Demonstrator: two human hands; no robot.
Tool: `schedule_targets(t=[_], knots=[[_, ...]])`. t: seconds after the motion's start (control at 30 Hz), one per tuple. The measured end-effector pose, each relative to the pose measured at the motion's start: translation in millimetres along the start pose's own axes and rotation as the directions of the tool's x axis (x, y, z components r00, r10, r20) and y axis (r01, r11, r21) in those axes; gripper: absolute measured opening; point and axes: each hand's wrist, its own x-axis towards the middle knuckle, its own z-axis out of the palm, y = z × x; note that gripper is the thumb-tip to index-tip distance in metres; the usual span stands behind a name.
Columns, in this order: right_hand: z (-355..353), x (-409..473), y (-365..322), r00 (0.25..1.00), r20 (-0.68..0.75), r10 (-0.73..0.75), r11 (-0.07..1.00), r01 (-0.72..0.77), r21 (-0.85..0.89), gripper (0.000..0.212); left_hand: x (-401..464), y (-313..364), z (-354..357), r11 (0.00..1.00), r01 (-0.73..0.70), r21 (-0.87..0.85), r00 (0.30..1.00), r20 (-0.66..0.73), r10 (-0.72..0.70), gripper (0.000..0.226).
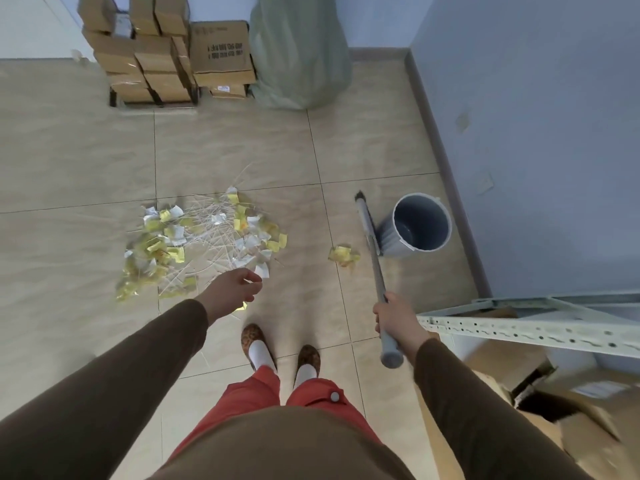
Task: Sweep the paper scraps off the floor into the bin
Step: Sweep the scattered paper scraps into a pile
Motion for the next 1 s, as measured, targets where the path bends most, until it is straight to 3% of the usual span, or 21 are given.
schedule_targets(t=[0.1,0.27,0.33,0.5,0.6,0.73,1.0], knots=[[30.8,14.7,8.6,0.997,0.054,0.046,0.999,-0.047,0.026,0.028,-10.3,-4.7,13.8,1.0,0.01,-0.005,1.0,-0.025,-0.011,0.022],[87.7,-16.8,21.4,0.971,0.237,-0.024,1.0,0.023,0.008,0.029,-31.2,-17.6,36.4,0.999,0.02,-0.042,0.998,-0.061,-0.023,0.02],[88.3,-36.4,18.4,0.957,0.287,-0.043,0.997,0.021,0.08,0.027,-41.4,-24.5,43.5,0.997,0.028,-0.069,0.997,-0.065,-0.032,0.019],[55.8,-48.8,32.8,0.929,0.361,-0.082,0.966,-0.015,0.257,0.047,-62.6,-41.0,46.2,0.996,0.027,-0.087,0.996,-0.085,-0.035,0.02],[39.8,-63.3,50.8,0.927,0.353,-0.13,0.958,0.025,0.287,0.053,-71.9,-47.4,44.6,0.994,0.028,-0.103,0.993,-0.111,-0.04,0.02],[50.3,-79.7,66.1,0.947,0.25,-0.202,0.97,0.157,0.187,0.055,-80.5,-55.4,40.7,0.991,0.021,-0.13,0.993,-0.116,-0.036,0.021],[115.4,-113.8,42.6,0.976,0.196,-0.094,0.962,0.038,0.272,0.056,-103.7,-105.6,4.4,0.987,0.009,-0.163,0.992,-0.125,-0.03,0.021]])
